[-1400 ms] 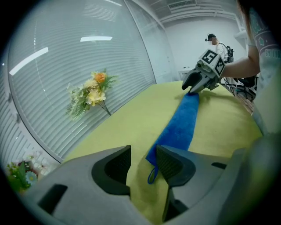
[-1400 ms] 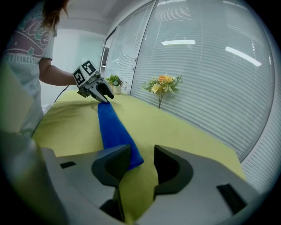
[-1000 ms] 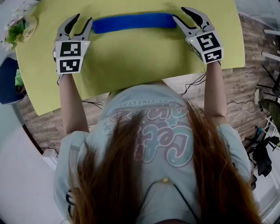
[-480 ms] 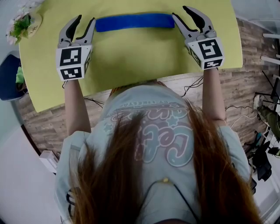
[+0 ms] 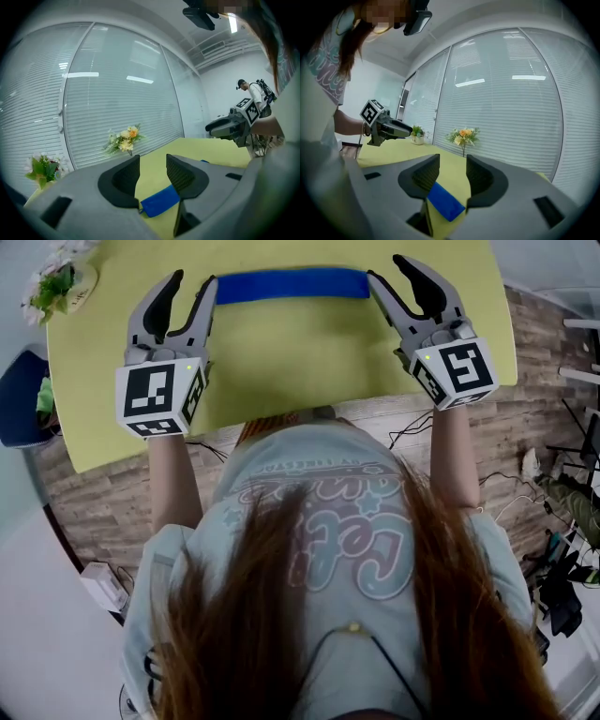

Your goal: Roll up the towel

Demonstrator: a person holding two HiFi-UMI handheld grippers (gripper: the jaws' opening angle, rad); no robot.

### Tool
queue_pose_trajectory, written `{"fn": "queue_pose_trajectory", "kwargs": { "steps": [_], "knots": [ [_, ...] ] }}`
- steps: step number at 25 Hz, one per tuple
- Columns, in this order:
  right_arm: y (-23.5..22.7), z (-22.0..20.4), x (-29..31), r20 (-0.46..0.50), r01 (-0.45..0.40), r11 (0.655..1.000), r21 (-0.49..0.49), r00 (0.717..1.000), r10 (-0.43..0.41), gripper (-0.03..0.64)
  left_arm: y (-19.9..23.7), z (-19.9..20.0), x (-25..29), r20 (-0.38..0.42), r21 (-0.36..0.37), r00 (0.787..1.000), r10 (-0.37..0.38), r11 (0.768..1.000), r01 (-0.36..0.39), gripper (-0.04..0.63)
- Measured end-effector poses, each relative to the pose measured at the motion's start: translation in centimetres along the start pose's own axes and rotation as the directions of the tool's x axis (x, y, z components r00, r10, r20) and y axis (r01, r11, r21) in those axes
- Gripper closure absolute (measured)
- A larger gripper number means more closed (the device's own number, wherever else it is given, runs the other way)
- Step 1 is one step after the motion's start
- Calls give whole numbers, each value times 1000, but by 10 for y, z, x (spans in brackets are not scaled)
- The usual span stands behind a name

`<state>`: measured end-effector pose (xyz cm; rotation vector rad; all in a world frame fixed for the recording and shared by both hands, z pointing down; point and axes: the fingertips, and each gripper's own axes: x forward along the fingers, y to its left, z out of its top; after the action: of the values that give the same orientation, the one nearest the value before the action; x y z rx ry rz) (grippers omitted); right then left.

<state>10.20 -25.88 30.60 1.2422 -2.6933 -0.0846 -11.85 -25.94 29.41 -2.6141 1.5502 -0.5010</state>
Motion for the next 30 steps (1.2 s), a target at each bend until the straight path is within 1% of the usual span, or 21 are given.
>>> {"fn": "queue_pose_trajectory", "kwargs": {
  "steps": [3, 6, 11, 13, 18, 24, 28, 30],
  "knots": [
    [6, 13, -9, 44, -34, 999, 23, 998, 33, 449, -7, 9, -9, 30, -24, 1000, 4, 1000, -3, 446],
    [11, 24, -17, 77, -45, 999, 27, 996, 43, 449, -15, 13, -14, 42, -39, 999, 5, 999, -4, 446],
    [21, 25, -22, 61, -38, 998, -51, 997, 41, 449, -26, 12, -23, 48, -34, 999, 22, 999, -20, 446],
    [27, 23, -23, 58, -44, 997, -64, 997, 48, 449, -30, 11, -27, 50, -35, 998, 27, 999, -26, 446],
    [34, 26, -31, 82, -64, 997, -39, 994, 67, 449, -39, 13, -37, 57, -40, 997, 47, 998, -45, 446],
    [39, 33, -38, 101, -91, 995, -45, 990, 96, 449, -48, 22, -48, 79, -48, 995, 68, 997, -64, 446],
    [46, 33, -42, 100, -124, 990, -62, 986, 130, 449, -57, 26, -54, 94, -49, 992, 80, 996, -76, 446],
    [49, 35, -46, 112, -145, 988, -50, 982, 150, 449, -62, 29, -59, 104, -48, 991, 88, 995, -83, 446]
  ]
}}
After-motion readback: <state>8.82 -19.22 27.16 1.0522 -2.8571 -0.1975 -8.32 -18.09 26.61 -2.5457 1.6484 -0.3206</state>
